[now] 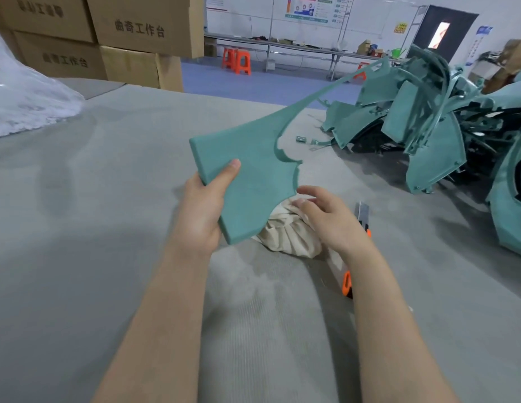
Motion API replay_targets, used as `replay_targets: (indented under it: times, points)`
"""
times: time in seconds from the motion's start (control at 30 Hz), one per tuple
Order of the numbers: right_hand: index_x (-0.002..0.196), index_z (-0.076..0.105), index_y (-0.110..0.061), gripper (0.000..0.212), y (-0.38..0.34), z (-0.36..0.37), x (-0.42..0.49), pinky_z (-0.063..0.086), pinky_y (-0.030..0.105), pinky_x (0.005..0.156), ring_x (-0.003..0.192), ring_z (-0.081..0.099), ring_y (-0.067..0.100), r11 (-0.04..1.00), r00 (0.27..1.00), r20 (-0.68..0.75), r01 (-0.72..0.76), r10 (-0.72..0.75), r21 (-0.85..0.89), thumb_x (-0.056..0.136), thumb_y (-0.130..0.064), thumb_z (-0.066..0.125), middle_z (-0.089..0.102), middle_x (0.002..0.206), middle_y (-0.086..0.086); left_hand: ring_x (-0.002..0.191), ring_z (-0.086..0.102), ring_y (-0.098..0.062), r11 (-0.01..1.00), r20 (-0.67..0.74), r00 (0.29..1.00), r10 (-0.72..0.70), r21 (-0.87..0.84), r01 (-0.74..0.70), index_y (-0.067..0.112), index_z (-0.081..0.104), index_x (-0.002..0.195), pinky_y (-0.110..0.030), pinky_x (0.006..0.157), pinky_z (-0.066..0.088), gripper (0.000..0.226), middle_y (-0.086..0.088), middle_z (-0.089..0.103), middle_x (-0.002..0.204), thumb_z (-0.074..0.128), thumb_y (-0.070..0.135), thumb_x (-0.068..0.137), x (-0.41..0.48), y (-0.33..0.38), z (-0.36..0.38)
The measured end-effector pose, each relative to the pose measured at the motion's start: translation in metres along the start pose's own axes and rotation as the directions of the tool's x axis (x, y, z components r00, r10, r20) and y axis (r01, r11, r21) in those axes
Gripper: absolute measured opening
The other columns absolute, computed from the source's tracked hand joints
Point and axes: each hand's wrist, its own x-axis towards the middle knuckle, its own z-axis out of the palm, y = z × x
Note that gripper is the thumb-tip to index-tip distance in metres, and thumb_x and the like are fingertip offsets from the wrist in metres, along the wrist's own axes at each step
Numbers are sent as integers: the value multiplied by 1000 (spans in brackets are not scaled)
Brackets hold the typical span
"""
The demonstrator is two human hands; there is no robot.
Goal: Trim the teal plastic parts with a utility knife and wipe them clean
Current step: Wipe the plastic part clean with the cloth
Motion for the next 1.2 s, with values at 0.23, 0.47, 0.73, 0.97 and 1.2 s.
replay_targets:
  times: [0.23, 0.47, 0.73, 0.97, 1.2]
  points:
    - [134, 54, -25, 55, -2, 7, -3, 44, 32, 102, 117, 56, 14, 963, 985, 174, 37, 11, -267, 83, -37, 72, 61, 124, -5, 84, 72, -16, 999, 35, 999, 35, 39, -36, 12, 67, 100, -27, 65, 57, 11, -1, 75, 92, 62, 15, 91, 0, -5, 2]
    - [129, 50, -12, 40, -5, -2, -1, 47, 34, 75, 78, 57, 20, 999, 877, -477, -47, 54, 28, 90, -16, 56, 60, 87, 0, 91, 71, -18, 981, 32, 997, 75, 178, -79, 18, 68, 99, -38, 82, 57, 9, 2, 75, 94, 64, 19, 91, 1, -8, 1]
    - [126, 62, -13, 45, -25, 6, -11, 33, 1, 91, 110, 50, -11, 920, 684, -679, 390, -266, 32, 89, 6, 45, 47, 133, 7, 85, 68, -11, 844, 154, 980, 130, 502, -191, 29, 65, 89, -35, 81, 54, 9, 11, 71, 89, 61, 22, 93, -6, -10, 7]
    - [126, 64, -16, 35, -31, 21, -15, 28, 2, 98, 116, 41, -19, 851, 762, -399, 514, -510, -106, 95, -6, 51, 50, 136, 0, 82, 61, -21, 667, 343, 925, 161, 653, -358, 12, 66, 96, -38, 78, 49, 9, -13, 69, 91, 57, 13, 95, -10, -10, 9]
    - [125, 63, -11, 30, -21, 10, -3, 35, 20, 109, 127, 51, 10, 954, 862, -431, 300, -267, 11, 102, -7, 43, 60, 133, 2, 79, 59, -31, 483, 430, 878, 210, 736, -475, 5, 67, 90, -39, 74, 44, 16, -15, 66, 81, 59, 18, 94, -12, -14, 12]
